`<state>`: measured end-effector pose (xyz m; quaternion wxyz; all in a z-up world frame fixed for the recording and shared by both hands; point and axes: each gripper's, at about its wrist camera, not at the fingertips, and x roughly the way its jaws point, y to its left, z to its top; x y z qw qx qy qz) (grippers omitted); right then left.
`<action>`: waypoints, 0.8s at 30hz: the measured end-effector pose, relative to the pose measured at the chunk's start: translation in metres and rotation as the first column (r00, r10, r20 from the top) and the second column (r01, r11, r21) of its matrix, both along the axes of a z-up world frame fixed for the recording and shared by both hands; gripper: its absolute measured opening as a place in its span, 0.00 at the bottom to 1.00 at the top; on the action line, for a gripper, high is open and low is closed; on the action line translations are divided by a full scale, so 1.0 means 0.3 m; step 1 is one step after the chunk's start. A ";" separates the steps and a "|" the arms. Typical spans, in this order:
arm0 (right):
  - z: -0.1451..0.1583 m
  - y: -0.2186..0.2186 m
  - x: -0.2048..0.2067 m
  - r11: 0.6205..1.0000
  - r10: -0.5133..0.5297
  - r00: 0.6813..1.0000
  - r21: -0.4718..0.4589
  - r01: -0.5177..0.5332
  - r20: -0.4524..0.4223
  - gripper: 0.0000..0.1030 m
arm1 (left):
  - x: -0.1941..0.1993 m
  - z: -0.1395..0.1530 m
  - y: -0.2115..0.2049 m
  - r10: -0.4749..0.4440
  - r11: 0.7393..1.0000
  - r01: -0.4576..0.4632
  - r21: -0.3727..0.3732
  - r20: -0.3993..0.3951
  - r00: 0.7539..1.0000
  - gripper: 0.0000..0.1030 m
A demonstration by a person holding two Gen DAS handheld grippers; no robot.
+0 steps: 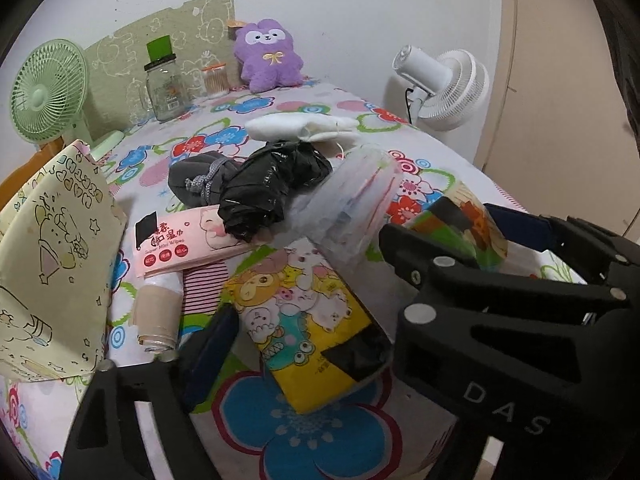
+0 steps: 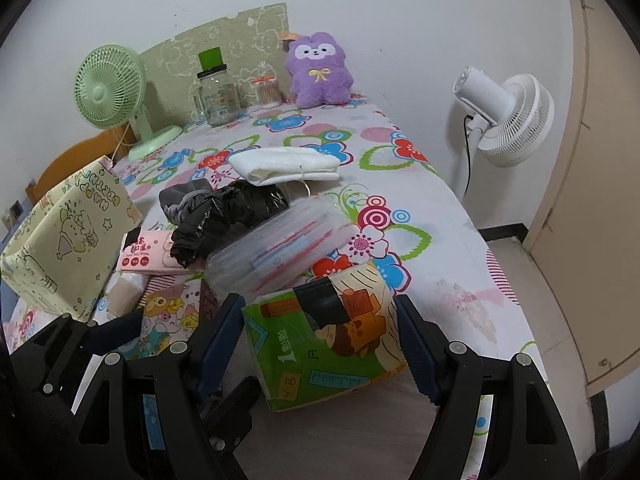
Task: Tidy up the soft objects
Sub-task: 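Grasp the yellow cartoon tissue pack with the left tool while the right tool holds the green pack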
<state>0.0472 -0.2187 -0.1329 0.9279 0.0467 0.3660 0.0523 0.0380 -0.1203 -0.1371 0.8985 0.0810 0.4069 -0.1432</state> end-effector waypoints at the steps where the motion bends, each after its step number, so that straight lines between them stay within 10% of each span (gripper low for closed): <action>1: 0.000 0.001 -0.002 1.000 0.001 1.000 -0.002 -0.001 0.000 0.75 | 0.000 0.002 0.003 -0.003 1.000 0.003 -0.010 -0.001 1.000 0.66; 5: 0.003 0.008 0.002 1.000 0.006 1.000 0.003 -0.006 -0.002 0.75 | -0.001 0.007 0.003 -0.008 1.000 0.008 -0.005 -0.002 1.000 0.54; 24: 0.131 0.117 -0.013 0.999 0.035 0.998 -0.031 -0.034 0.053 0.75 | -0.012 0.153 0.116 0.043 0.999 -0.040 -0.036 0.081 0.996 0.53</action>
